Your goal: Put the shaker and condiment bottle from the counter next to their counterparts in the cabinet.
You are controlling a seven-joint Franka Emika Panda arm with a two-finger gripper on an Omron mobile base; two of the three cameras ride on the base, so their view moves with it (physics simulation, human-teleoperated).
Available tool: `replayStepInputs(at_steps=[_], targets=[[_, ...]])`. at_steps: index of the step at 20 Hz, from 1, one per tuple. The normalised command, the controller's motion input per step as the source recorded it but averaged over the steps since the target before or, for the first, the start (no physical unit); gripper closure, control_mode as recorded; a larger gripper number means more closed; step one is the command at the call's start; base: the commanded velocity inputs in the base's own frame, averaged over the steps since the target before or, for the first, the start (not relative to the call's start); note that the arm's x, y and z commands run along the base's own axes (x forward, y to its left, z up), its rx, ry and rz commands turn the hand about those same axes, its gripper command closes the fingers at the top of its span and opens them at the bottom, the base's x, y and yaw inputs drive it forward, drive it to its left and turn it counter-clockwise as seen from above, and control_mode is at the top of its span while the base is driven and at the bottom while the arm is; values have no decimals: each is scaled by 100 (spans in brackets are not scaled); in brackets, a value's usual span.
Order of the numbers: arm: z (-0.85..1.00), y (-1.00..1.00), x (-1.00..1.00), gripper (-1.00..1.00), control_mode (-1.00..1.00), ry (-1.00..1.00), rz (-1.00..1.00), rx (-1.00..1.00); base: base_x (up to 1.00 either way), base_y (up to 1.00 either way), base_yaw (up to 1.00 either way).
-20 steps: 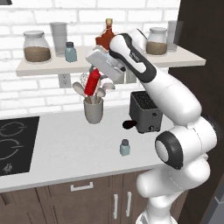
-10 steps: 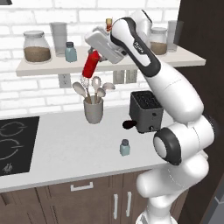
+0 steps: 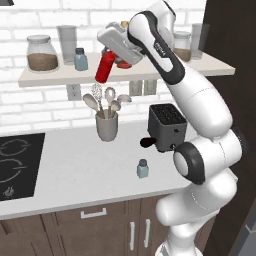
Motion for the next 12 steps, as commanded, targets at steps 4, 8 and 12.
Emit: replayStepInputs(at_steps=[4,8,12], targets=[[47,-55,16,100,-100,-9,1,0,0,0,0],[57,-61,2,100,-100,-10,2,0,0,0,0],[43,-49,0,100,-100,-5,1,0,0,0,0]])
